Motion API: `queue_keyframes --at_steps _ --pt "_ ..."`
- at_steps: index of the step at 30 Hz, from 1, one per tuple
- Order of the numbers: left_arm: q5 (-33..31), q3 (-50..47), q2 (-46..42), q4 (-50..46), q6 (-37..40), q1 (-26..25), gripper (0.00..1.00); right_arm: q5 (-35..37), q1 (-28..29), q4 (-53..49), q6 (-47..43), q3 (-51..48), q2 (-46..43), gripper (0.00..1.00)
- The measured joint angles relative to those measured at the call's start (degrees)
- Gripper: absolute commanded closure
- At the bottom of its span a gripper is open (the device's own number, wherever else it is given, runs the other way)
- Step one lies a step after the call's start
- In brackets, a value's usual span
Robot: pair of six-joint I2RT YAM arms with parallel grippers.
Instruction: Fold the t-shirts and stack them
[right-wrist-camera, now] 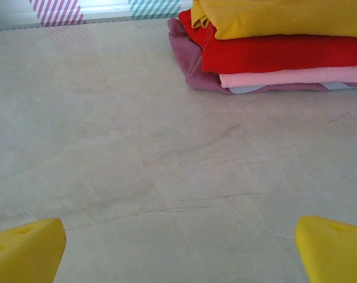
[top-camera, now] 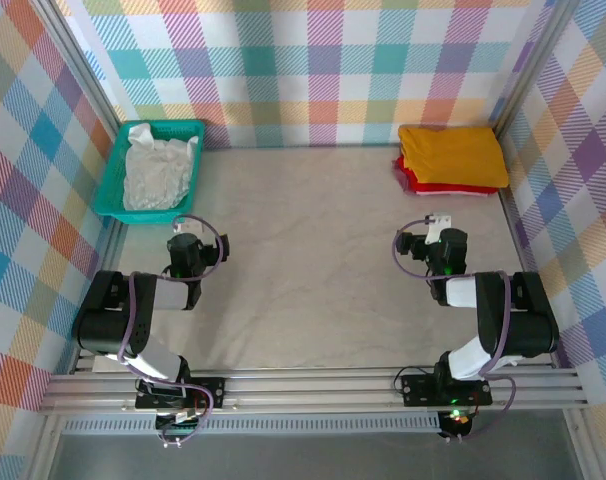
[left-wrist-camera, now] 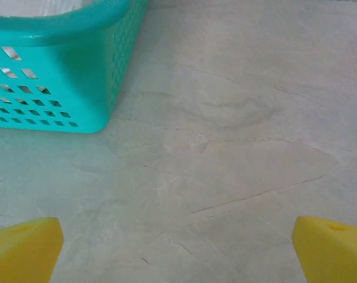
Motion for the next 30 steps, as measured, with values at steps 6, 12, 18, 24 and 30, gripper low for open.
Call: queue_keyframes --at_steps 6,12,18,24,30 --pt "0.04 0.00 0.00 0.00 0.00 0.02 0.00 0.00 0.00 0.00 0.00 0.02 0.00 0.00" --pt "0.07 0.00 0.00 -0.02 -0.02 0.07 0.00 0.00 0.00 0.00 0.00 0.02 0.00 0.00" --pt "0.26 0.00 0.00 -0.02 -0.04 0.07 0.00 0.00 0.00 0.00 0.00 0.02 0.00 0.00" --pt "-0.15 0.26 -3.34 -4.63 0.31 -0.79 0.00 3.19 0.04 -10.75 1.68 2.47 -4.74 0.00" --pt "-1.64 10.62 -28.37 -23.76 -2.89 -2.91 0.03 2.45 -0.31 -25.64 15.02 13.31 -26.75 0.00"
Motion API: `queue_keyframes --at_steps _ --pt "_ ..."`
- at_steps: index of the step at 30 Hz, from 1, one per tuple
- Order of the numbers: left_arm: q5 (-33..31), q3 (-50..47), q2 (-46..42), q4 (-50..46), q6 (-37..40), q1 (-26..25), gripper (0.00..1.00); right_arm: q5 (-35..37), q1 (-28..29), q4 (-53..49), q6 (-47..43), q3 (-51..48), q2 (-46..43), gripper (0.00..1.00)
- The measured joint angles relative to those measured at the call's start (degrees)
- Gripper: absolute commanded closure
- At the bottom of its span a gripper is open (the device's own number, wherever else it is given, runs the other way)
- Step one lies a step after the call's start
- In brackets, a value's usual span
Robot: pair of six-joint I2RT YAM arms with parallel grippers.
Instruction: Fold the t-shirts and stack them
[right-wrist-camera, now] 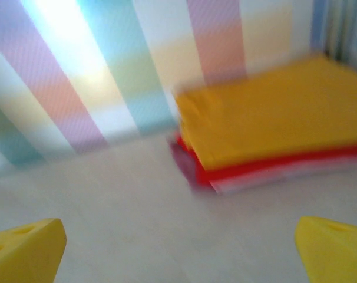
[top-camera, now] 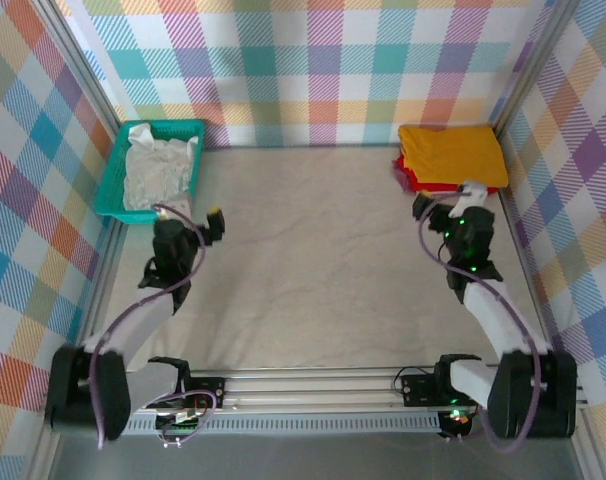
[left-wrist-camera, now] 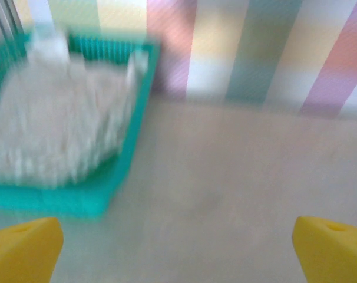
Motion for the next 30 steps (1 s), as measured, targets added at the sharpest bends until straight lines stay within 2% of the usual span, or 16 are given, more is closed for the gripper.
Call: queue_keyframes --at_steps 2,4,7,9,13,19,23,27,30 --pt "-1.20 8.50 -1.29 -4.70 -1.31 0.52 0.05 -4.55 0.00 -2.40 2.25 5.22 -0.39 0.00" --pt "-1.92 17.55 1.51 -8.98 -2.54 2.51 0.07 -7.69 1.31 -6.97 3.48 12.70 3.65 0.03" --pt "-2.03 29.59 10.29 -16.28 -4.55 7.58 0.07 -10.45 4.22 -14.01 3.67 22.95 12.70 0.03" --pt "-1.73 39.47 19.56 -23.12 -5.49 10.71 0.08 -10.97 6.12 -19.15 3.65 26.77 18.03 0.03" --pt "0.61 55.45 38.07 -35.54 -6.58 13.68 0.08 -11.23 8.50 -26.91 3.67 27.85 22.32 0.01" --pt "1.25 76.26 59.32 -51.84 -6.10 14.60 0.09 -11.21 9.60 -30.29 3.52 27.02 20.41 0.00" --pt "1.27 85.13 66.99 -56.70 -5.49 14.88 0.10 -11.04 9.60 -31.91 2.91 26.86 18.93 0.00" --pt "1.70 95.03 74.62 -60.87 -4.90 15.37 0.18 -10.75 9.60 -33.09 2.32 26.38 17.75 0.00" --pt "1.81 97.79 78.27 -61.59 -4.55 15.78 0.20 -10.29 9.60 -33.62 1.90 25.79 16.68 0.00"
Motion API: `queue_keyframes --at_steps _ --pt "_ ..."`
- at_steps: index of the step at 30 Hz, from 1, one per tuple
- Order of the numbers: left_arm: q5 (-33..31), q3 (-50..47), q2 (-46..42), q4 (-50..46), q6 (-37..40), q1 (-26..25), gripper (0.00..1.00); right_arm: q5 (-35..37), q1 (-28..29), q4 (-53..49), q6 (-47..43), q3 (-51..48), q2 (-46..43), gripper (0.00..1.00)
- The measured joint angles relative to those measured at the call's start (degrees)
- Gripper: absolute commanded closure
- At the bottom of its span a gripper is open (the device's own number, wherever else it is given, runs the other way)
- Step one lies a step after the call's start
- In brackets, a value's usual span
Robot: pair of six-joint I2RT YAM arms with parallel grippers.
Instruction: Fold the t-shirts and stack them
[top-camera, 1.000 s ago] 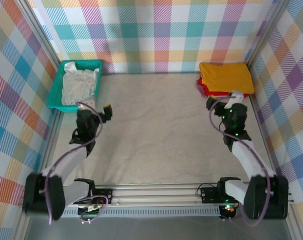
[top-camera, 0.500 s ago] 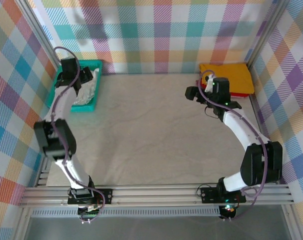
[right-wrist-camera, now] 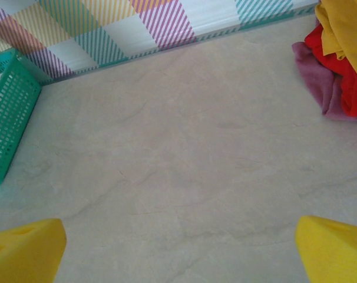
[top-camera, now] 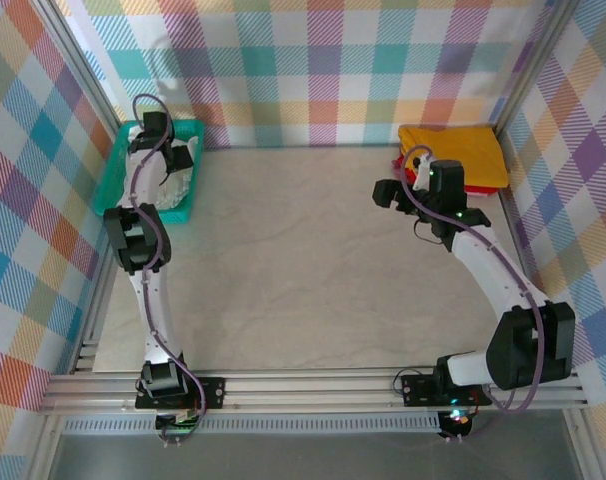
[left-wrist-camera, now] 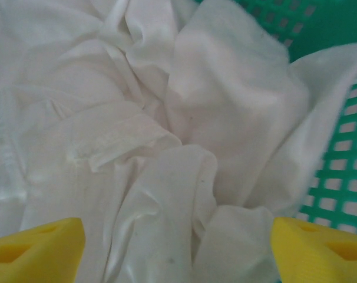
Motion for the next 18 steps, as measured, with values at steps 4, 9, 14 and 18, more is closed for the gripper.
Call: queue_keyframes --at_steps 4,9,14,18 --pt "0.92 0.59 2.67 -0.28 0.00 0.94 0.27 0.35 0.00 -0.83 -0.24 -0.13 -0.72 0.00" --pt "3.82 0.76 4.85 -0.28 0.11 1.57 0.87 0.57 0.00 -2.10 -0.37 -0.11 -0.90 0.00" --pt "4.57 1.53 5.05 -0.35 0.59 1.77 1.00 0.37 0.00 -3.06 -0.22 0.85 -0.87 0.00" --pt "4.13 0.72 2.32 -0.48 0.35 1.77 1.00 -0.44 0.00 -3.17 0.17 2.27 -0.87 0.00"
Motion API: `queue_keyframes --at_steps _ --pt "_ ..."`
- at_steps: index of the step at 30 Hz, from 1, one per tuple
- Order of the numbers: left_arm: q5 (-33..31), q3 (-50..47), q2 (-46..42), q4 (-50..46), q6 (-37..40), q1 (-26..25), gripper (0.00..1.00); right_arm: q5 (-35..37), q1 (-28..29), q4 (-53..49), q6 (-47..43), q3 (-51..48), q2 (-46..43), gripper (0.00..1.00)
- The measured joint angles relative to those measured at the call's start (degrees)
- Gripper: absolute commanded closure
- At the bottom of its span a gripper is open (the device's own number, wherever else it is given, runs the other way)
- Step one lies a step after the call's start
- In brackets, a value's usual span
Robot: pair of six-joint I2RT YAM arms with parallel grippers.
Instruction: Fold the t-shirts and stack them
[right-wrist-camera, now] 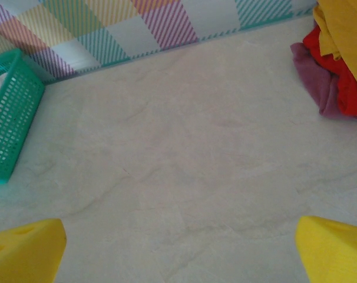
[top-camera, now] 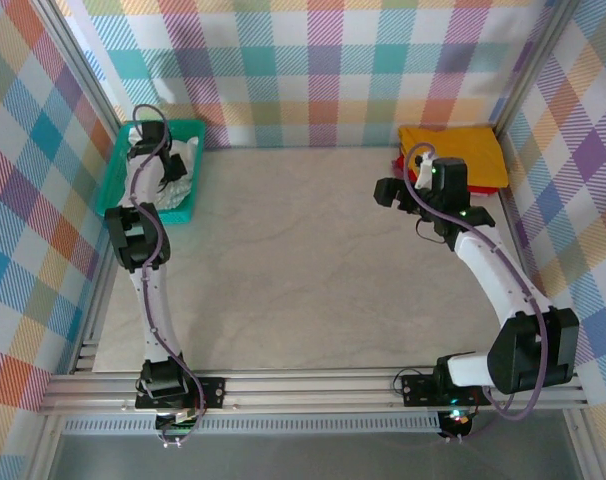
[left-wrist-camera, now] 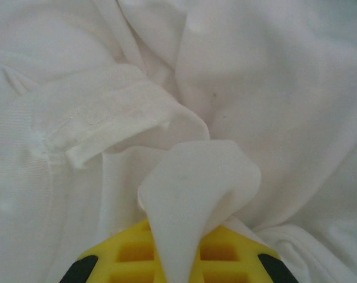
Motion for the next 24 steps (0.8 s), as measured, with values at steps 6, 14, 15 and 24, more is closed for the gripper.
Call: queue_keyframes --at_steps 6,14,15,24 --pt "-1.77 -0.85 -14.82 -0.20 0.39 -0.85 1.00 -0.90 0.55 -0.02 0.57 1.31 0.24 0.00" --pt "-1.75 2.03 -38.88 2.60 2.51 -8.59 1.00 -0.90 1.09 0.04 0.33 3.23 0.44 0.00" --pt "-1.20 2.51 -40.85 3.02 2.78 -10.40 1.00 -0.76 1.14 0.11 0.26 3.37 0.44 0.00" --pt "5.97 16.72 -43.52 1.20 4.90 -25.79 1.00 1.70 1.14 0.22 0.33 3.67 0.04 0.00"
